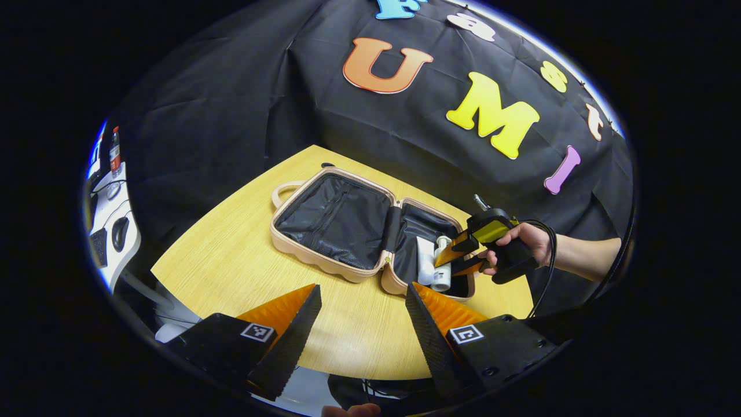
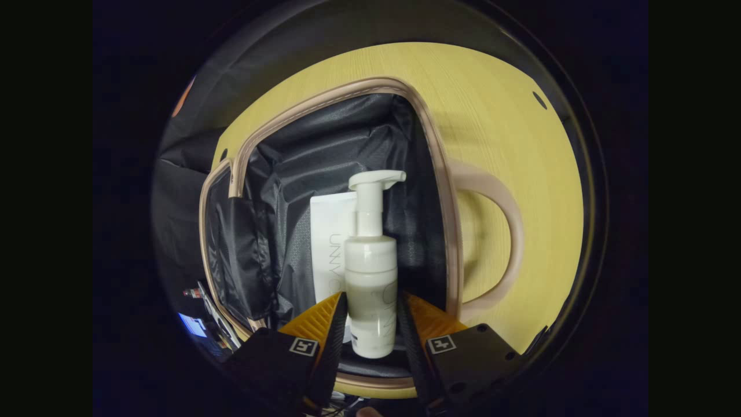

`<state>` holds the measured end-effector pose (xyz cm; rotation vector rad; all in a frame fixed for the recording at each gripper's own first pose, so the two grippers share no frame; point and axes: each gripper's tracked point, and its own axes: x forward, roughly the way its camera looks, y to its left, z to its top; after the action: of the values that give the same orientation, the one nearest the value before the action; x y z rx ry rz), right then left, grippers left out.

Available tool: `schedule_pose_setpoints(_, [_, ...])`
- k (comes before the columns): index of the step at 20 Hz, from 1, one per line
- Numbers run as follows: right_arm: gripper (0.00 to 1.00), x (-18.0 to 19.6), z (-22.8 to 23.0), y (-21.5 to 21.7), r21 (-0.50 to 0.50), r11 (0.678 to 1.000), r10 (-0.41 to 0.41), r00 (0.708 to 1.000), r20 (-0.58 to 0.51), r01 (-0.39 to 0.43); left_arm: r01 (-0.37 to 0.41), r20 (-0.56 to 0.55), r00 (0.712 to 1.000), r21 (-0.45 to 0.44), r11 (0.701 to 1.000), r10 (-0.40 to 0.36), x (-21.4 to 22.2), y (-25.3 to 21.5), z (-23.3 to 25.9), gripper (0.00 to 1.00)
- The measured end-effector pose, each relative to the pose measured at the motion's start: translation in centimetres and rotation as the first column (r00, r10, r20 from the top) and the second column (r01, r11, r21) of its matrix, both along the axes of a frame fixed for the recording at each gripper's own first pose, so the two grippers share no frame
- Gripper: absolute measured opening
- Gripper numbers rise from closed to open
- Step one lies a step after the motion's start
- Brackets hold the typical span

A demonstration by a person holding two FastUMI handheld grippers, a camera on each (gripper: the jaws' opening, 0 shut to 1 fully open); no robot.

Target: First open the suitcase, pack the skin care products into it, and then close the suitcase.

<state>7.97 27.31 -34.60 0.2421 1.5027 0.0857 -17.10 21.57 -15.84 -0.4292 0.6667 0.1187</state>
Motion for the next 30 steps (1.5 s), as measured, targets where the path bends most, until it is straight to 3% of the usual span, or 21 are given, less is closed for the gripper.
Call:
schedule_pose_setpoints(2, [0.51, -0.1, 0.9, 0.2, 0.013, 1.0, 0.008, 1.0, 0.016, -0.009, 0.007, 0.001, 1.0, 0.008, 1.0, -0.007, 0.0, 0.0, 0.2, 0.94])
schedule_pose_setpoints(4, [0.63, -0.1, 1.8, -0.4, -0.02, 0.999, 0.042, 0.997, 0.061, -0.041, 0.008, 0.003, 1.0, 0.014, 1.0, -0.008, 0.3, 0.1, 0.3, 0.94])
schedule_pose_setpoints(7, [0.64, -0.3, 4.4, -1.0, -0.026, 0.996, 0.085, 0.986, 0.141, -0.082, 0.022, 0.069, 0.997, 0.025, 0.999, -0.024, 1.1, 0.4, 1.6, 0.94])
schedule_pose_setpoints(9, [0.63, -0.9, 7.3, -0.9, -0.005, 0.99, 0.14, 0.964, 0.226, -0.143, 0.015, 0.082, 0.996, 0.079, 0.997, -0.022, 1.6, 2.3, 1.6, 0.94])
schedule_pose_setpoints(12, [0.64, -1.7, 12.7, -0.7, 0.02, 0.965, 0.232, 0.882, 0.411, -0.263, 0.031, 0.175, 0.983, 0.108, 0.994, -0.05, 2.6, 5.3, 2.6, 0.94])
schedule_pose_setpoints(15, [0.62, -2.4, 17.8, -2.0, -0.008, 0.938, 0.283, 0.755, 0.592, -0.346, -0.001, 0.373, 0.927, 0.095, 0.995, -0.035, 4.8, 9.1, 5.4, 0.94])
schedule_pose_setpoints(17, [0.63, -3.4, 20.2, -2.5, -0.004, 0.928, 0.285, 0.704, 0.651, -0.373, -0.043, 0.404, 0.914, 0.033, 0.999, 0.026, 6.1, 11.8, 4.3, 0.93])
schedule_pose_setpoints(19, [0.64, -4.3, 21.7, -3.6, -0.016, 0.923, 0.29, 0.669, 0.684, -0.383, -0.075, 0.381, 0.918, -0.095, 0.993, 0.106, 6.8, 14.0, 2.2, 0.93])
schedule_pose_setpoints(21, [0.61, -4.5, 23.2, -5.0, -0.06, 0.921, 0.306, 0.621, 0.722, -0.384, -0.056, 0.378, 0.908, -0.311, 0.949, 0.178, 7.9, 15.0, 0.7, 0.94])
schedule_pose_setpoints(24, [0.64, -4.6, 25.6, -6.2, -0.115, 0.922, 0.319, 0.558, 0.766, -0.37, 0.004, 0.381, 0.887, -0.568, 0.823, 0.259, 9.9, 16.9, -1.3, 0.94])
schedule_pose_setpoints(25, [0.64, -4.7, 25.9, -6.3, -0.129, 0.923, 0.323, 0.548, 0.772, -0.362, 0.001, 0.399, 0.869, -0.595, 0.804, 0.294, 10.3, 18.5, -1.5, 0.94])
schedule_pose_setpoints(26, [0.64, -4.9, 26.3, -6.6, -0.146, 0.922, 0.332, 0.541, 0.772, -0.357, -0.032, 0.418, 0.842, -0.594, 0.804, 0.342, 11.0, 21.1, -2.2, 0.94])
schedule_pose_setpoints(27, [0.63, -5.1, 26.4, -6.9, -0.164, 0.921, 0.344, 0.536, 0.771, -0.354, -0.051, 0.418, 0.832, -0.597, 0.801, 0.365, 12.2, 22.5, -3.5, 0.82])
schedule_pose_setpoints(28, [0.62, -5.4, 26.5, -7.1, -0.184, 0.916, 0.361, 0.528, 0.769, -0.358, -0.067, 0.389, 0.843, -0.611, 0.789, 0.372, 13.1, 23.1, -4.8, 0.82])
schedule_pose_setpoints(29, [0.62, -5.7, 26.6, -7.4, -0.212, 0.909, 0.383, 0.52, 0.763, -0.359, -0.064, 0.353, 0.864, -0.632, 0.772, 0.36, 13.6, 23.3, -6.1, 0.94])
schedule_pose_setpoints(30, [0.64, -5.9, 26.7, -7.7, -0.239, 0.901, 0.406, 0.508, 0.76, -0.362, -0.071, 0.308, 0.884, -0.655, 0.752, 0.352, 13.8, 23.4, -7.2, 0.81])
